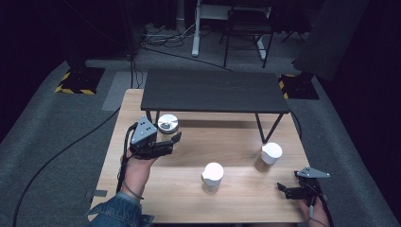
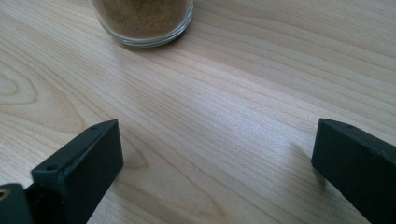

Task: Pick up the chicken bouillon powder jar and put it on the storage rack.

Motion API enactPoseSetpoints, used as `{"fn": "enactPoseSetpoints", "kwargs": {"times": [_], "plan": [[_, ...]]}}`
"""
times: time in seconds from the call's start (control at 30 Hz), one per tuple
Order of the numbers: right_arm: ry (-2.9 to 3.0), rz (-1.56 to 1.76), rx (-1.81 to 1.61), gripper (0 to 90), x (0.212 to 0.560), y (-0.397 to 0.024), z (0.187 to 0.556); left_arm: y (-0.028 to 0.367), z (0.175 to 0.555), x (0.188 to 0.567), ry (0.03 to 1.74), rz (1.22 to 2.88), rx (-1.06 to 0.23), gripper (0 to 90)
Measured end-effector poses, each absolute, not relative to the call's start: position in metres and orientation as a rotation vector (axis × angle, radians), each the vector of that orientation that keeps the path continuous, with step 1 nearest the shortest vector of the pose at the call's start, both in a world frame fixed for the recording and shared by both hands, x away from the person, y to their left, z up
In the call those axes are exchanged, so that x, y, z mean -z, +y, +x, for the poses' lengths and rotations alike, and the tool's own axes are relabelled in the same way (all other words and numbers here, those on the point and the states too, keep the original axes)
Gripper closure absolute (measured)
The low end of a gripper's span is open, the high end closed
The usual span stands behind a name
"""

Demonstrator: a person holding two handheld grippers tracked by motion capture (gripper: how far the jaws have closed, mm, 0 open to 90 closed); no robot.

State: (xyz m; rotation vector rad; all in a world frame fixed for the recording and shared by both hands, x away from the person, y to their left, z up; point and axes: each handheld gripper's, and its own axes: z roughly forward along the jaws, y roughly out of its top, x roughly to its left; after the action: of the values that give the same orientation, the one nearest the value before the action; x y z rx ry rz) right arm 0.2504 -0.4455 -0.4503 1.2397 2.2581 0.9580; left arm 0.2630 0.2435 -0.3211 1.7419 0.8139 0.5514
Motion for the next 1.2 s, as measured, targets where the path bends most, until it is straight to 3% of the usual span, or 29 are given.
{"fn": "enactPoseSetpoints", "kwargs": {"times": [1.2], "plan": [[2.259,1.239,-0.958,1.8,0.450,-0.446,0.250,0.204,0.354,0.267,0.822,1.750,-0.621,31.0]]}}
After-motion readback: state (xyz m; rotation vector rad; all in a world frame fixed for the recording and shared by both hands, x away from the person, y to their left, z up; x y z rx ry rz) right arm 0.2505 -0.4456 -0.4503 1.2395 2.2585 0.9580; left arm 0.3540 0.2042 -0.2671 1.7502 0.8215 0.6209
